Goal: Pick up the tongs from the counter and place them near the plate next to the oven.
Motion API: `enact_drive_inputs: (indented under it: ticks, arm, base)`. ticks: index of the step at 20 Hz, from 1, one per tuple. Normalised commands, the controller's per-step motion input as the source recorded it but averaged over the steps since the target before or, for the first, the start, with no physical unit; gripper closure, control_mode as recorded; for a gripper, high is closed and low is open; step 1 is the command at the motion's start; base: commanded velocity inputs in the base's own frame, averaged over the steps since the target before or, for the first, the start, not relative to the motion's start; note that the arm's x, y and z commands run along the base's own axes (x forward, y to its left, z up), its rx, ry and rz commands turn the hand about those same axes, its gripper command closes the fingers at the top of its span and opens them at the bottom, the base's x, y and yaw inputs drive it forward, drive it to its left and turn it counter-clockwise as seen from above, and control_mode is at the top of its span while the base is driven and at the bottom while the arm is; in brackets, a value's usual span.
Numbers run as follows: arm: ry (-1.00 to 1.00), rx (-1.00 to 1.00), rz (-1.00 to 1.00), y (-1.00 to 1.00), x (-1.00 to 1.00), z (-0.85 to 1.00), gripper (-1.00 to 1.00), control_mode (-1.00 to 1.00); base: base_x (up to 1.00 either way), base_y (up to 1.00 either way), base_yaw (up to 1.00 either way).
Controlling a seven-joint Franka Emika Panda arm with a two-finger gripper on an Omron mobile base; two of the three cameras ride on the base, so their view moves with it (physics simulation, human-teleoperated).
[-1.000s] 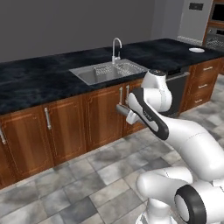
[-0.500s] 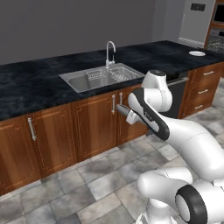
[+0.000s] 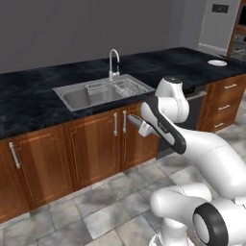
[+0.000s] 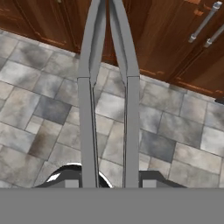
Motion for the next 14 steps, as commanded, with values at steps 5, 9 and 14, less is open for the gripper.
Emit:
enact_drive_inputs:
  ticks: [5,9,14]
  arm:
    - [0.00,0.00,0.00,0.00,0.00,0.00,1.00,1.00]
    - [0.00,0.00,0.00,0.00,0.00,0.00,1.00,1.00]
    - [0.00,0.00,0.00,0.00,0.00,0.00,1.00,1.00]
  base:
    - [0.60,-0.48,0.00]
    - [0.62,-0.45,0.00]
    - [0.62,-0.43,0.00]
